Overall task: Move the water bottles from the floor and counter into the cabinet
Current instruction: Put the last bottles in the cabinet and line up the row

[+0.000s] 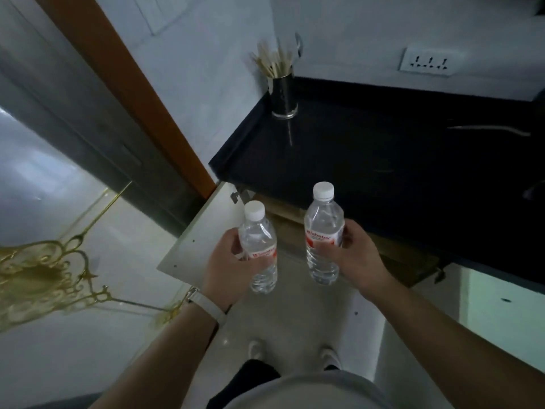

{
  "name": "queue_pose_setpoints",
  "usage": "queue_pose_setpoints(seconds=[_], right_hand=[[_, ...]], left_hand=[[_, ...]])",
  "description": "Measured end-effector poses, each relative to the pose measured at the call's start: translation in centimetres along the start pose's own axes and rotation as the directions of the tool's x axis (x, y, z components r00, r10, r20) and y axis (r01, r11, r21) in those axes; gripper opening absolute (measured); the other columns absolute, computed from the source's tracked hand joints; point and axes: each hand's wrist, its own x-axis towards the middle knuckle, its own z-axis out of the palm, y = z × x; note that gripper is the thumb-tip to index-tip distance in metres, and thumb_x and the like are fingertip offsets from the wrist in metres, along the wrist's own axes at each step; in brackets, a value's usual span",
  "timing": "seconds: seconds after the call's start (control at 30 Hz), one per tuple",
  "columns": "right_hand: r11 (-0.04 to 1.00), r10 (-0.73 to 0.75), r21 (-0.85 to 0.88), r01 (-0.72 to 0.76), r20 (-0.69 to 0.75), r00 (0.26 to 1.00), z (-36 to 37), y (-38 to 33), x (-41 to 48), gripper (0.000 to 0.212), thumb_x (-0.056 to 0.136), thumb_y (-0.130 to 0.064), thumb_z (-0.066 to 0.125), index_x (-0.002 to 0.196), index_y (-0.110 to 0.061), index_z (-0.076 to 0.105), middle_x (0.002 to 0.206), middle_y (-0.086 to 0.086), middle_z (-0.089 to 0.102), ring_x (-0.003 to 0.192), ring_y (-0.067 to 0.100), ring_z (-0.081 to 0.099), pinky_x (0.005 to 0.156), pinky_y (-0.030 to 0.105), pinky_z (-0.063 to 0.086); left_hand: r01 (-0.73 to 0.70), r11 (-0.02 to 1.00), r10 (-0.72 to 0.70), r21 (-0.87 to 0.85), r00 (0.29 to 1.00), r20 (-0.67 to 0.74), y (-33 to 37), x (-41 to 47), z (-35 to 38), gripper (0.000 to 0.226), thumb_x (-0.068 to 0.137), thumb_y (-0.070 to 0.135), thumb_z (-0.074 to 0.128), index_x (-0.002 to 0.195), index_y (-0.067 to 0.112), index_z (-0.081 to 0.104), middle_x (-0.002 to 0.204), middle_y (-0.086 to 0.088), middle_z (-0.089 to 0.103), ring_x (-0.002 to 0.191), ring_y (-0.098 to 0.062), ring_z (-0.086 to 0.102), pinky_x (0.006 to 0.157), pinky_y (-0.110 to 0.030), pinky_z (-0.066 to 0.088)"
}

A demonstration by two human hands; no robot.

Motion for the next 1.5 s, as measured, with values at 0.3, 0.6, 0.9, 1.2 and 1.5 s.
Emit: queue_pose_setpoints(seconds=[0.3,0.6,0.9,1.2,1.5], right_hand=[[0.996,0.091,0.043,-0.082,-0.306,0.948,1.7,0.2,1.9,0.04,0.073,-0.034,0.084,0.103,-0.038,0.059,0.1,-0.011,0.069,0.092,0.006,0.067,0.081,0.028,0.054],[0.974,0.225,0.125,-0.188,-0.557,0.799,7.8,1.4,3.7,0.037,0.074,-0.033,0.084,0.101,-0.035,0.059,0.098,-0.01,0.069,0.09,0.005,0.066,0.075,0.024,0.05],[0.946,0.322,0.24,-0.217,-0.632,0.705,9.4,7.5,4.7,0.032,0.074,-0.034,0.082,0.098,-0.038,0.061,0.093,-0.02,0.068,0.086,-0.003,0.065,0.076,0.024,0.051],[0.933,0.356,0.29,-0.214,-0.656,0.666,6.2,19.1,6.6,0.032,0.076,-0.027,0.083,0.098,-0.033,0.062,0.088,-0.022,0.069,0.081,-0.007,0.065,0.069,0.015,0.046],[0.963,0.226,0.266,-0.039,-0.722,0.654,3.5,35.1,11.5,0.035,0.077,-0.013,0.083,0.102,-0.03,0.066,0.093,-0.015,0.073,0.087,0.0,0.069,0.07,0.012,0.05]], left_hand=[[-0.046,0.996,0.072,-0.082,0.937,0.342,0.0,9.5,0.9,0.052,0.066,0.024,0.093,0.109,0.032,0.063,0.099,0.017,0.073,0.089,0.004,0.068,0.075,-0.02,0.051],[-0.132,0.984,0.176,-0.118,0.786,0.593,-2.8,18.4,1.3,0.051,0.066,0.021,0.094,0.105,0.035,0.063,0.098,0.018,0.072,0.09,-0.001,0.069,0.08,-0.024,0.054],[-0.138,0.99,0.121,-0.035,0.685,0.718,-7.7,19.9,6.2,0.051,0.068,0.018,0.092,0.106,0.034,0.064,0.099,0.027,0.07,0.09,0.005,0.067,0.08,-0.019,0.051],[-0.18,0.984,0.111,0.011,0.651,0.751,-14.2,20.7,16.5,0.049,0.068,0.022,0.092,0.108,0.028,0.065,0.1,0.022,0.072,0.091,0.006,0.066,0.077,-0.016,0.049],[-0.156,0.986,0.143,-0.053,0.653,0.744,-25.5,23.1,32.1,0.059,0.065,0.008,0.093,0.106,0.034,0.06,0.094,0.033,0.07,0.088,0.013,0.066,0.069,-0.009,0.05]])
